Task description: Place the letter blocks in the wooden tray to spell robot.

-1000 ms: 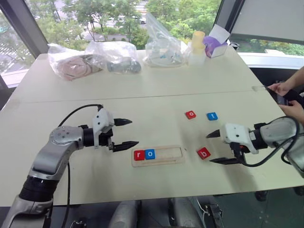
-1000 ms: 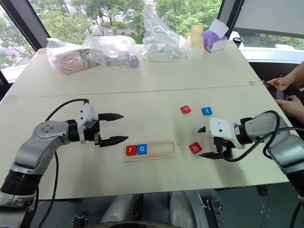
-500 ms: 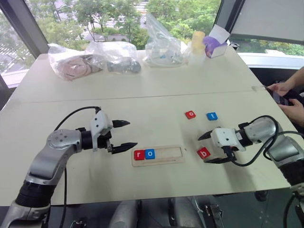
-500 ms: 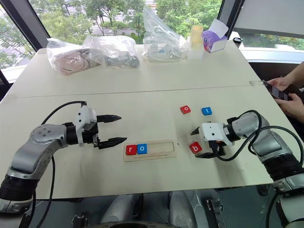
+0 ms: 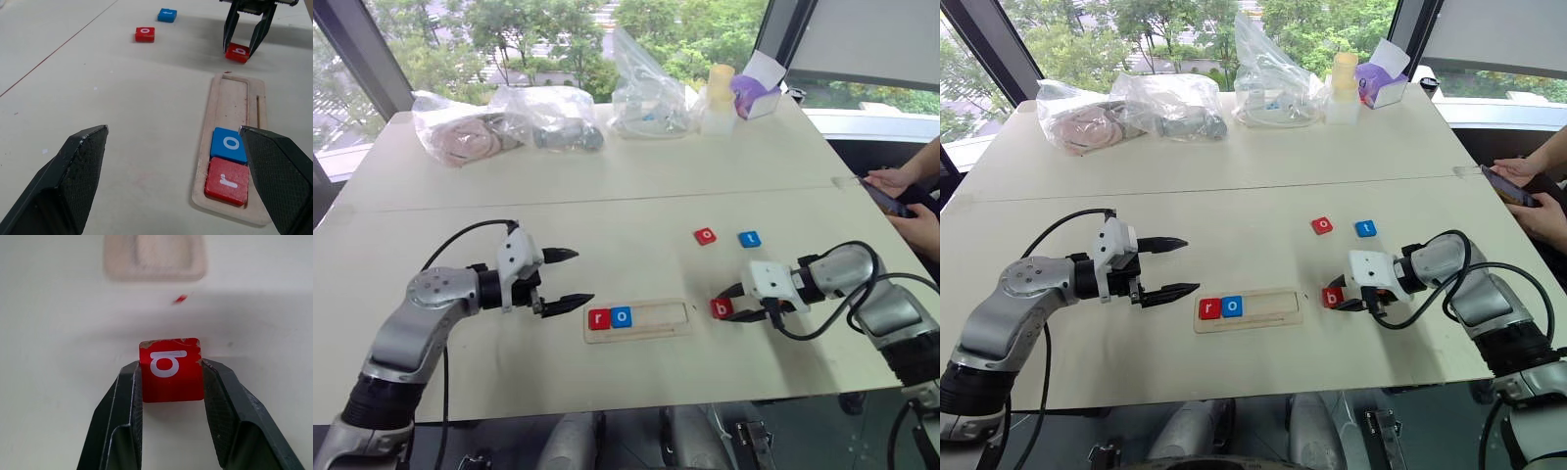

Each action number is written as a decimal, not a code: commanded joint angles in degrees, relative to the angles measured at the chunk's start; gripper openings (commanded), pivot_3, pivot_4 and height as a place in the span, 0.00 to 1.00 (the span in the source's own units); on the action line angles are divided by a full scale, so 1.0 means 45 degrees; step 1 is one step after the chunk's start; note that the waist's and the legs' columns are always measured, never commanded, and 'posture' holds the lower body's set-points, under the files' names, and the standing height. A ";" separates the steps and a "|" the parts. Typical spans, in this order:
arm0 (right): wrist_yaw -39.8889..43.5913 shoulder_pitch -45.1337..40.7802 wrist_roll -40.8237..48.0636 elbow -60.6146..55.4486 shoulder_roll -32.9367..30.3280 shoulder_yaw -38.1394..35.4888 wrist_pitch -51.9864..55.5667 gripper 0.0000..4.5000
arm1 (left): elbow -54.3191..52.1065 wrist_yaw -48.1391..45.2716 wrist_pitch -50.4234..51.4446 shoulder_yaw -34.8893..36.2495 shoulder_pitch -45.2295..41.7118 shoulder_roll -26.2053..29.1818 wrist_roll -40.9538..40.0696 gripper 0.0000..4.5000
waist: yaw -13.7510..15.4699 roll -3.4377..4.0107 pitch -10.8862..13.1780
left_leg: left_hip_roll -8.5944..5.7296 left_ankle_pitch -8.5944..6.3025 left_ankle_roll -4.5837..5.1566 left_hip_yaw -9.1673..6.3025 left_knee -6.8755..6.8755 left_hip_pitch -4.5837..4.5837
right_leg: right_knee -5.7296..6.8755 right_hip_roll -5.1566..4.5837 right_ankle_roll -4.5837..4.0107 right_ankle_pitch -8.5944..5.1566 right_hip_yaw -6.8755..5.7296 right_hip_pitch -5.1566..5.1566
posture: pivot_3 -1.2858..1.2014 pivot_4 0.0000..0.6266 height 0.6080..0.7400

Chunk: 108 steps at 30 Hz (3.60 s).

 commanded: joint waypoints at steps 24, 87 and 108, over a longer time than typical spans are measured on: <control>-0.2879 -0.1684 -0.0426 -0.4569 0.2883 0.3234 0.6492 0.25 | -0.1619 -0.1257 -0.0362 0.0439 0.0994 0.1079 -0.0702 1.00 | 0.0044 -0.0003 -0.0001 | -0.0005 0.0000 -0.0001 -0.0006 -0.0003 -0.0009 | -0.0008 0.0000 -0.0003 -0.0001 -0.0015 -0.0004 | 0.52 0.24 1.00; -1.1538 -0.3112 -0.0539 -0.0483 0.6411 -0.2386 1.3130 0.25 | -0.1261 -0.0378 -0.0576 -0.0158 0.0532 0.0324 -0.0190 1.00 | -0.0017 0.0002 -0.0004 | -0.0006 0.0007 -0.0006 0.0013 -0.0022 -0.0024 | 0.0026 0.0031 -0.0020 0.0018 0.0003 -0.0056 | 0.52 0.24 1.00; -1.3383 0.3241 0.5174 -0.9615 0.5607 -0.6244 1.8461 0.56 | -0.0760 -0.0547 -0.0862 -0.0392 0.0272 0.0037 -0.0001 1.00 | 0.0002 -0.0001 -0.0012 | 0.0007 0.0005 -0.0002 0.0004 -0.0005 -0.0002 | 0.0016 0.0033 -0.0019 0.0012 -0.0008 -0.0010 | 0.52 0.24 1.00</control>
